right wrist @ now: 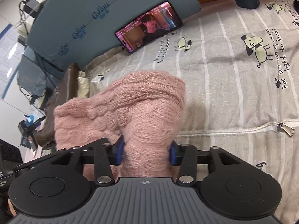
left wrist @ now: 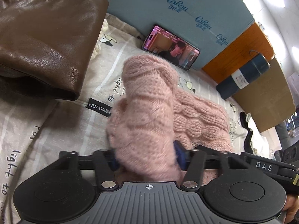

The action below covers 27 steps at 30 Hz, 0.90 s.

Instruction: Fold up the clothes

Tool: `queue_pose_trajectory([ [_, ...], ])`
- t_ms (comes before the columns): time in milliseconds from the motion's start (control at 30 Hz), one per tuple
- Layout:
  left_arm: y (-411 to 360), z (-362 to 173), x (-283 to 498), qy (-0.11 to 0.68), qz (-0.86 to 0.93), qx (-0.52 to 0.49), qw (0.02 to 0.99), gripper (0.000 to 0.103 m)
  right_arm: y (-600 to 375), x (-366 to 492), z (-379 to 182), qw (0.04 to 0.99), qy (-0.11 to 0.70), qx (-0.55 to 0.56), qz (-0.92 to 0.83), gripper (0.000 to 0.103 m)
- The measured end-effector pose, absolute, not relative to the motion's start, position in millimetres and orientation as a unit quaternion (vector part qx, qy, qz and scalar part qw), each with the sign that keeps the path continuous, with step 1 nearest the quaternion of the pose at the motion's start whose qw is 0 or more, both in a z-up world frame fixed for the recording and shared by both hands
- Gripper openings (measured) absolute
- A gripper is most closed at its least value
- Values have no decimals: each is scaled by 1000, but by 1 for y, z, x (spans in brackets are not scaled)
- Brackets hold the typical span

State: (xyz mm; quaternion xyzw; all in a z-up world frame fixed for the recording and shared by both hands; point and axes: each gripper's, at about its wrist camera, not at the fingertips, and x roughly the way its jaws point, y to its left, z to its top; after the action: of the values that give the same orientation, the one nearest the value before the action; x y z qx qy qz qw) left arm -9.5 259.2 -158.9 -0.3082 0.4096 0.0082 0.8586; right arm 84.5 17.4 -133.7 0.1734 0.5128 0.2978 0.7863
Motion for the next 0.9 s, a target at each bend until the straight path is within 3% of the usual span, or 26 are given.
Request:
queue_pose_trajectory([
  [67,256,-156,-14,401,5,-311,862,43,14,81,-129,788,506,175,304,35],
  [367,214,-140,-18,381,-18,-308,872,42,-27,65,-107,801,473,183,319,34],
  [900,53,-111,43,358,-163,-264,881,42,-208,46,-74,876,380,197,220,34],
])
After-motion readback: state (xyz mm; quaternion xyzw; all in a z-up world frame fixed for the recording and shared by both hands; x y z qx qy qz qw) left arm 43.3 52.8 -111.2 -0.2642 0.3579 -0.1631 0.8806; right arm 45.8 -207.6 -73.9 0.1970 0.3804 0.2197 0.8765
